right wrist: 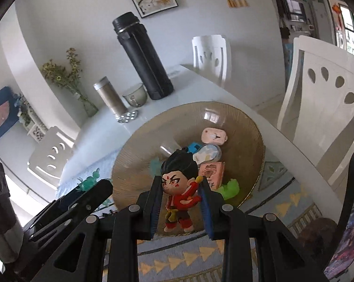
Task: Organize rigid objects
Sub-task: 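Carry both items over the woven bowl and open both tools to drop them, then withdraw both tools toward the black USB stick and monkey figurine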
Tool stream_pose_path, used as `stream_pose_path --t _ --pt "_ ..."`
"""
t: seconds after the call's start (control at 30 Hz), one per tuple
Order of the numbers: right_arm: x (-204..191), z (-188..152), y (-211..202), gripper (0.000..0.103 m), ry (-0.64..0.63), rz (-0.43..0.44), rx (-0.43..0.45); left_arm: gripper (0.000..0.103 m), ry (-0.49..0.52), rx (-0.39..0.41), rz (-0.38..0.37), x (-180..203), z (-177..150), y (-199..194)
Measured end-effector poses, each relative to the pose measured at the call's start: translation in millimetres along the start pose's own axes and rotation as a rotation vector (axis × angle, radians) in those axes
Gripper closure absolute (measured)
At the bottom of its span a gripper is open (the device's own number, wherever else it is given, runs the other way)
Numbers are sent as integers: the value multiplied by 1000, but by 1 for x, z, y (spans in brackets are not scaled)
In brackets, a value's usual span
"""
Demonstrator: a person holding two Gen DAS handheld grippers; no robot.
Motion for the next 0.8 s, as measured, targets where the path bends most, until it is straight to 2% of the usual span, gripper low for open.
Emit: stream_pose_path --t 0.03,0.07,0.1,0.2,0.33,0.47,0.5,0.57,0.63,0.7,0.8 --pt "1 1 2 74 3 -7 -11 59 -2 4 -7 -1 1 0" --pt "1 2 4 73 1 -2 -21 51 -14 24 -27 -2 2 -3" --pt "0 4 5 72 -5 15 -31 49 -29 38 -33 -5 2 -7" --pt "-4 9 -11 72 -39 26 -3 49 -63 59 -41 -15 5 -25" --pt "-15 10 -43 72 -74 40 52 49 -88 124 -8 -36 9 -69" --pt "-34 0 -65 72 -104 89 48 48 -134 159 34 -59 5 -115" --pt "-42 -5 -69 72 -121 114 42 42 -138 154 64 -67 2 -128" --pt "-61 -19 -76 71 -170 155 29 31 -122 128 143 -80 -8 -144" --pt "-74 -33 -76 71 -206 187 11 31 -106 101 204 -96 -26 -156" --pt "-85 -57 -67 71 -230 227 -27 31 -133 93 255 -115 -55 -163" --pt "-92 -94 -38 71 -246 257 -113 31 -185 59 276 -140 -96 -156"
Point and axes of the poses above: each gripper's, at about its wrist camera, not at the fingertips, and y roughly the way its jaws point, x to its right, z to its top, the point moved 4 cm from there along y, roughly the way its jaws point, and after that the axes turned 9 degrees about z, right-handed, at the moved point
